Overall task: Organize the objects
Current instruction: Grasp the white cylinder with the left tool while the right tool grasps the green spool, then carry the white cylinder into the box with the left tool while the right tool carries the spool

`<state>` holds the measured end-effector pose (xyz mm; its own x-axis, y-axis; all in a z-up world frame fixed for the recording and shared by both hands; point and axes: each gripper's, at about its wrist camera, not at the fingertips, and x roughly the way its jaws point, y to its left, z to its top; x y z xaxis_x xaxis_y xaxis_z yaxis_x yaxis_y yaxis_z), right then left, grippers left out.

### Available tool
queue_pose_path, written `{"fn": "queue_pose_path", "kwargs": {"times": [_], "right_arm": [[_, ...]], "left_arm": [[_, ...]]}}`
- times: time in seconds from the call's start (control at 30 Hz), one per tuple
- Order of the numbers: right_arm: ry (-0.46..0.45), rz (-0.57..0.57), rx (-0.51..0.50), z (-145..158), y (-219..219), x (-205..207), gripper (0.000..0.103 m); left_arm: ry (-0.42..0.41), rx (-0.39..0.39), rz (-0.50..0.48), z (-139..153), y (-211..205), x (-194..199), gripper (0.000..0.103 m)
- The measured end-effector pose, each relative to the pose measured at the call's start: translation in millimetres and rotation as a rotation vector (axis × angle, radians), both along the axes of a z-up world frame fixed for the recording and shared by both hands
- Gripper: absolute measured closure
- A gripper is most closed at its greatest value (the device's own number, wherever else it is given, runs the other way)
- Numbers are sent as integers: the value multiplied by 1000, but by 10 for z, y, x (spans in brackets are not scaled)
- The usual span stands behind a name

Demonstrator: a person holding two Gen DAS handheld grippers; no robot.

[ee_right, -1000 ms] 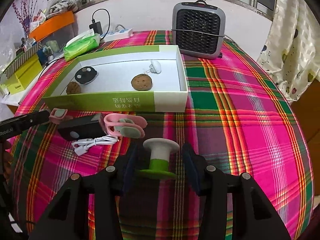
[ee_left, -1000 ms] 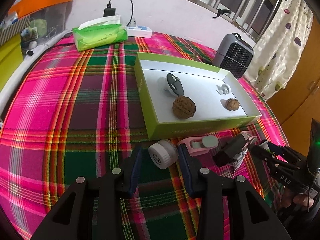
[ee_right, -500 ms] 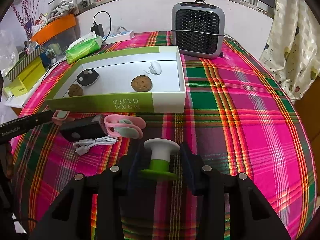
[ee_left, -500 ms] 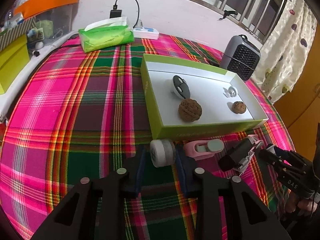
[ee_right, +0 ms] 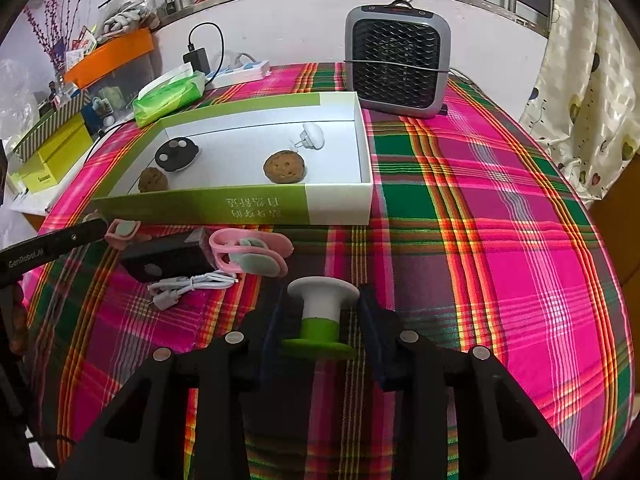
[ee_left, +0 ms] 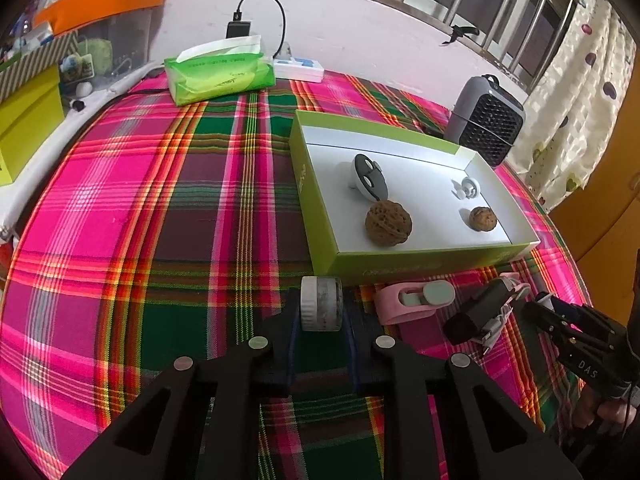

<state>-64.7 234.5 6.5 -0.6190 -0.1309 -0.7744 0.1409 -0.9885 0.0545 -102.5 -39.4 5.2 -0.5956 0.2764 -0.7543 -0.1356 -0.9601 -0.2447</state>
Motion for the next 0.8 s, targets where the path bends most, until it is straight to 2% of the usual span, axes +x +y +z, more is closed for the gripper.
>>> {"fn": "queue_pose_path", "kwargs": {"times": [0.33,0.8], "right_arm": [[12,-3,-22,22,44,14,68],[35,13,-40,115,74,48,68]], "left_arm": [[10,5,-1,19,-28,25,86],[64,10,-39,256,22,134,86]]}}
